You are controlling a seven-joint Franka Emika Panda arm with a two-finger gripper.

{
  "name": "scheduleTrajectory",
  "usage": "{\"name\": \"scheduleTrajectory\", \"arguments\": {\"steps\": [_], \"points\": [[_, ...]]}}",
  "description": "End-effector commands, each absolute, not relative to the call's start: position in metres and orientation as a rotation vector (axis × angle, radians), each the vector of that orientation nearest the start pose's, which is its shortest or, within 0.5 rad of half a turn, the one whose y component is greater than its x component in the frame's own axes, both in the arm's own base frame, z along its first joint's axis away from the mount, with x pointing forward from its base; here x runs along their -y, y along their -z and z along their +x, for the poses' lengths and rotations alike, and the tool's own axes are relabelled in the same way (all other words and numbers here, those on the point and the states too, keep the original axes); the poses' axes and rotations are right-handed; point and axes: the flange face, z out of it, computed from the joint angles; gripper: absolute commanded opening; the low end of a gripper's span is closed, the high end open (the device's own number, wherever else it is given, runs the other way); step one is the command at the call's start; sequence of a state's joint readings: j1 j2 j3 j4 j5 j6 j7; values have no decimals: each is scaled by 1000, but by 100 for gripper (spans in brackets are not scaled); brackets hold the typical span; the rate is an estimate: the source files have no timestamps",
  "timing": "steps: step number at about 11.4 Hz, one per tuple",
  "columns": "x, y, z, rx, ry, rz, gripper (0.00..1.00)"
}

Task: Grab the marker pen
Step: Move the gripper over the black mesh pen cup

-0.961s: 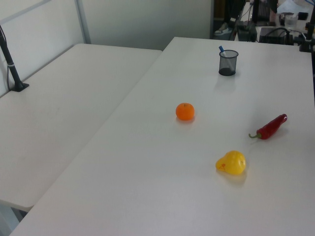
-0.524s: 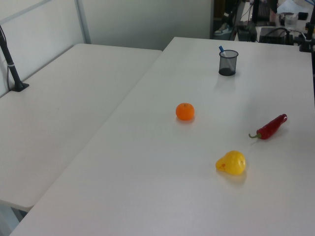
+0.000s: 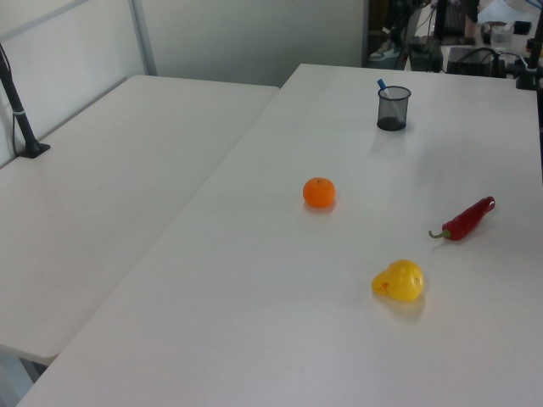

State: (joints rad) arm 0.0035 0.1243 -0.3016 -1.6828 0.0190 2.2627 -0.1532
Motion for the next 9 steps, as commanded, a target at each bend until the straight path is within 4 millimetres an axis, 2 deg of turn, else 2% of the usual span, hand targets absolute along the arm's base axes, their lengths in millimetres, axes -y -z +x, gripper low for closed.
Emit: {"name": "scheduleTrajectory", "arguments": {"steps": [1, 5, 7, 9], "points": [[198, -541, 627, -277, 777, -3189, 100], [219, -503, 642, -311, 835, -3211, 82], [223, -492, 646, -313, 873, -3214, 81], [226, -474, 645, -304, 946, -3213, 81]]}}
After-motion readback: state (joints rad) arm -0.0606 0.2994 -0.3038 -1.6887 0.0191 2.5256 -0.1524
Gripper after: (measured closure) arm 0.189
